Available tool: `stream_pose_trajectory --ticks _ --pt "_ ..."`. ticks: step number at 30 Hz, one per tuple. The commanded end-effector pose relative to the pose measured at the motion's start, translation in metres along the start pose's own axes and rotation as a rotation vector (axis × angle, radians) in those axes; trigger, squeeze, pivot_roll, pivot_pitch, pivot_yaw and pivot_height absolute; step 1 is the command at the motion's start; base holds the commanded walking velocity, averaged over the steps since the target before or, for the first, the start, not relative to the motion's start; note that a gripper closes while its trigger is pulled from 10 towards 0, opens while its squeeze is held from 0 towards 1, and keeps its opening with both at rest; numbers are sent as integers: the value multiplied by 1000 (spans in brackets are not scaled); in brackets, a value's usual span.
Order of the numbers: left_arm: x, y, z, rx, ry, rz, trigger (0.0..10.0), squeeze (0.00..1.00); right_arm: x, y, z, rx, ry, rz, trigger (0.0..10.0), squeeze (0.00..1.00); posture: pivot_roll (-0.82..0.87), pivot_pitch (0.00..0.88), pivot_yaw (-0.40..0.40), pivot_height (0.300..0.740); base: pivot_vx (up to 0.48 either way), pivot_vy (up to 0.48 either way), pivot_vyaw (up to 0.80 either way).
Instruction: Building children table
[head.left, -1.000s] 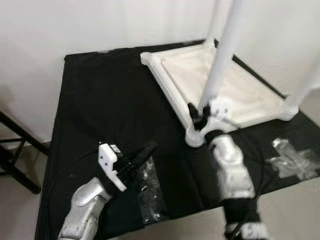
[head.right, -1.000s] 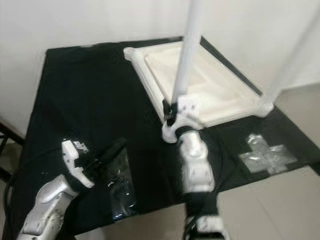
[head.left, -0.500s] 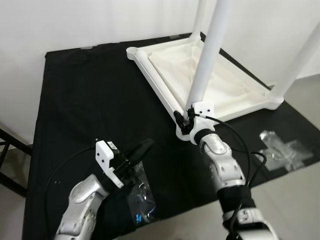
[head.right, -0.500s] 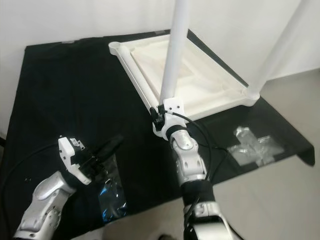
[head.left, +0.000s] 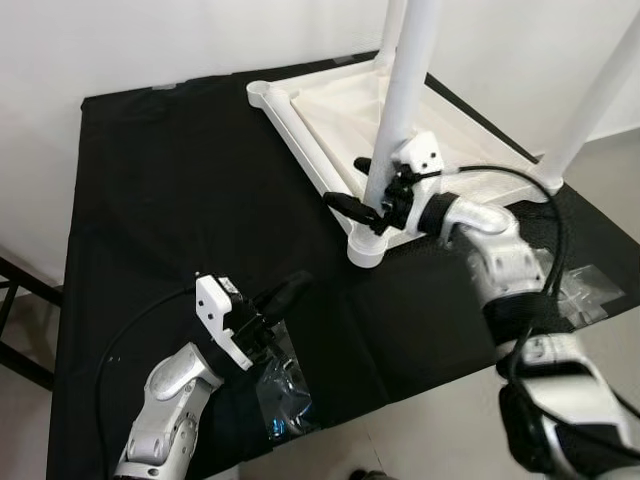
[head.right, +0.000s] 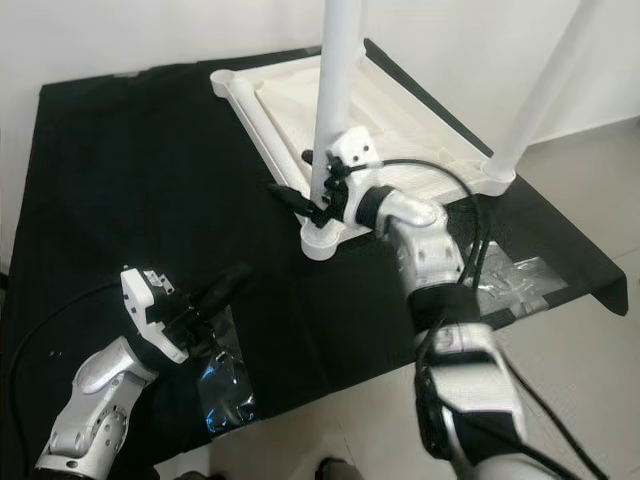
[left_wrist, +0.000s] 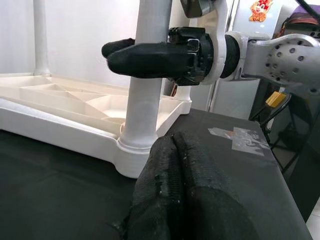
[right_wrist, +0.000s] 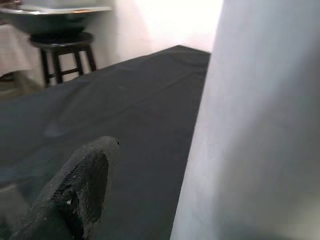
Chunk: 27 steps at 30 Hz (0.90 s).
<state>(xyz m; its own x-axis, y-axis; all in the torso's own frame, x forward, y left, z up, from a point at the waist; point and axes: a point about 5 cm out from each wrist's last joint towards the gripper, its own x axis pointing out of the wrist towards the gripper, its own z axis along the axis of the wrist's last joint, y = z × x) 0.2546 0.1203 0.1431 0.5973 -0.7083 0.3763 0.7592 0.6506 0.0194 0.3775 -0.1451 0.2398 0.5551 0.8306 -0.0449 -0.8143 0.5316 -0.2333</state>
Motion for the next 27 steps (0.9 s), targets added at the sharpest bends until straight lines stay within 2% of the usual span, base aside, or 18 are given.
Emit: stream_pose_trajectory --ticks 1,2,3,4,5,17,19,22,23,24,25,26,27 --pt "-3 -2 -5 -16 17 2 10000 0 4 6 -8 29 25 89 10000 0 20 146 -29 740 0 0 0" --pt "-3 -2 -5 -16 17 2 10000 0 4 6 -8 29 25 89 10000 0 20 146 -29 740 0 0 0" --pt "-4 -3 -5 -16 17 2 10000 0 3 5 -9 40 29 110 4000 0 20 146 -29 740 0 0 0" --pt "-4 -3 -5 -16 17 2 10000 0 3 5 -9 40 29 110 4000 0 20 146 -29 740 0 0 0" --pt "-4 -3 -5 -17 18 2 10000 0 2 4 -10 55 26 121 0 0 24 145 -28 740 0 0 0" --pt "-4 -4 -5 -21 18 2 10000 0 -5 1 -18 78 21 145 0 0 15 145 -26 740 0 0 0" --pt "-4 -3 -5 -21 18 3 10000 0 -8 -2 -23 79 25 59 0 0 9 146 -27 740 0 0 0" --pt "-4 -3 -5 -21 18 4 10000 0 -9 -3 -27 96 23 10 0 0 8 146 -27 740 0 0 0" --pt "-5 -2 -5 -21 18 5 10000 0 -7 0 -35 120 30 -74 0 0 1 147 -27 740 0 0 0" --pt "-5 -2 -5 -21 18 5 10000 0 -7 0 -35 120 30 -74 0 0 1 147 -27 740 0 0 0" --pt "-6 -1 -5 -21 19 5 10000 0 -2 8 -49 162 47 -230 0 0 -4 149 -28 740 0 0 0" --pt "-6 0 -4 -20 20 5 10000 0 9 44 -75 264 75 -394 0 0 -7 155 -23 740 0 0 0" --pt "-6 0 -4 -20 20 5 10000 0 9 44 -75 264 75 -394 0 0 -7 155 -23 740 0 0 0"
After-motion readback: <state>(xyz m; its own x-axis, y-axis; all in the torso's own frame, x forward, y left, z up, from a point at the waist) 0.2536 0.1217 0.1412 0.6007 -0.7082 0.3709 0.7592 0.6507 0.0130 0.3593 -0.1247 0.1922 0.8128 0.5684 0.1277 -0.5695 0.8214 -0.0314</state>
